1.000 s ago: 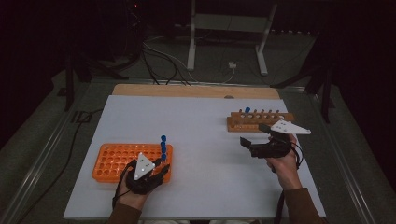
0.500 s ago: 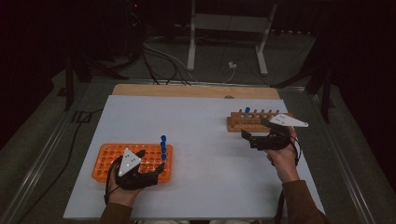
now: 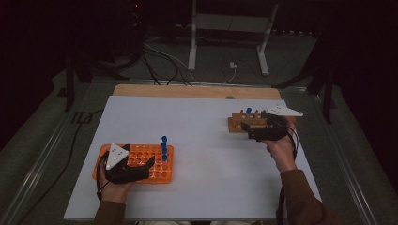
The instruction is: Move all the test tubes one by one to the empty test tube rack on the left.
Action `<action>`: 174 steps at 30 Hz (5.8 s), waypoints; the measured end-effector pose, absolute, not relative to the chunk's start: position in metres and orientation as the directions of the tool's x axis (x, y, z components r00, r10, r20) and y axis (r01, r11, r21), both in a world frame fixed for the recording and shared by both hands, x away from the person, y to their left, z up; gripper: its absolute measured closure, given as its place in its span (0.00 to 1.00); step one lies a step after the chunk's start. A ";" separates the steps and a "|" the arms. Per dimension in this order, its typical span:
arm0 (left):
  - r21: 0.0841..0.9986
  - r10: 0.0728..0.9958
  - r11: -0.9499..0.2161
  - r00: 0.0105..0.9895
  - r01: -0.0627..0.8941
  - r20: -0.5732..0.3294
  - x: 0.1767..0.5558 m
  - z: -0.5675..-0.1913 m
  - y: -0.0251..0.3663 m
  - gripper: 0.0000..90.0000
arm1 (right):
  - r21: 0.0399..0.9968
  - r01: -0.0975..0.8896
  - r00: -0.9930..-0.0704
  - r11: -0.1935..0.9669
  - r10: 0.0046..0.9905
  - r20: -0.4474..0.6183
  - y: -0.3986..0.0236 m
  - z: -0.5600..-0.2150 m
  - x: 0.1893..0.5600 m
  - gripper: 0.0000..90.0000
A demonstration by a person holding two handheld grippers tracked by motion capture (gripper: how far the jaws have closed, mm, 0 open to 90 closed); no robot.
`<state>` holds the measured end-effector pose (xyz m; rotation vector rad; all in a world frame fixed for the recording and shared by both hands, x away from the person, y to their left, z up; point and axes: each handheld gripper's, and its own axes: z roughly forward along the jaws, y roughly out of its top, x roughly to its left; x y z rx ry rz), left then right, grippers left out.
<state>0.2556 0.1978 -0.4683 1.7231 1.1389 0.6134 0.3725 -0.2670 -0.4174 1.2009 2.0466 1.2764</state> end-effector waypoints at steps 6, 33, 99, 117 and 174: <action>0.901 0.898 -0.109 0.430 0.420 -0.092 0.256 -0.469 0.200 0.00 | 0.875 0.455 -0.495 0.163 0.864 0.097 -0.269 -0.421 0.389 0.01; 0.890 0.899 -0.117 0.428 0.441 -0.094 0.257 -0.473 0.199 0.00 | 0.835 0.530 -0.381 0.150 0.921 0.076 -0.257 -0.459 0.425 0.81; 0.903 0.880 -0.109 0.463 0.416 -0.107 0.251 -0.465 0.194 0.01 | 0.909 0.345 -0.644 0.236 0.763 0.046 -0.209 -0.400 0.365 0.85; 0.931 0.820 -0.150 0.568 0.332 -0.071 0.260 -0.422 0.148 0.01 | 0.885 0.363 -0.743 0.290 0.664 0.087 -0.179 -0.394 0.351 0.85; 0.937 0.731 -0.199 0.681 0.287 -0.054 0.276 -0.409 0.091 0.86 | 0.882 0.389 -0.731 0.265 0.672 0.120 -0.181 -0.384 0.336 0.14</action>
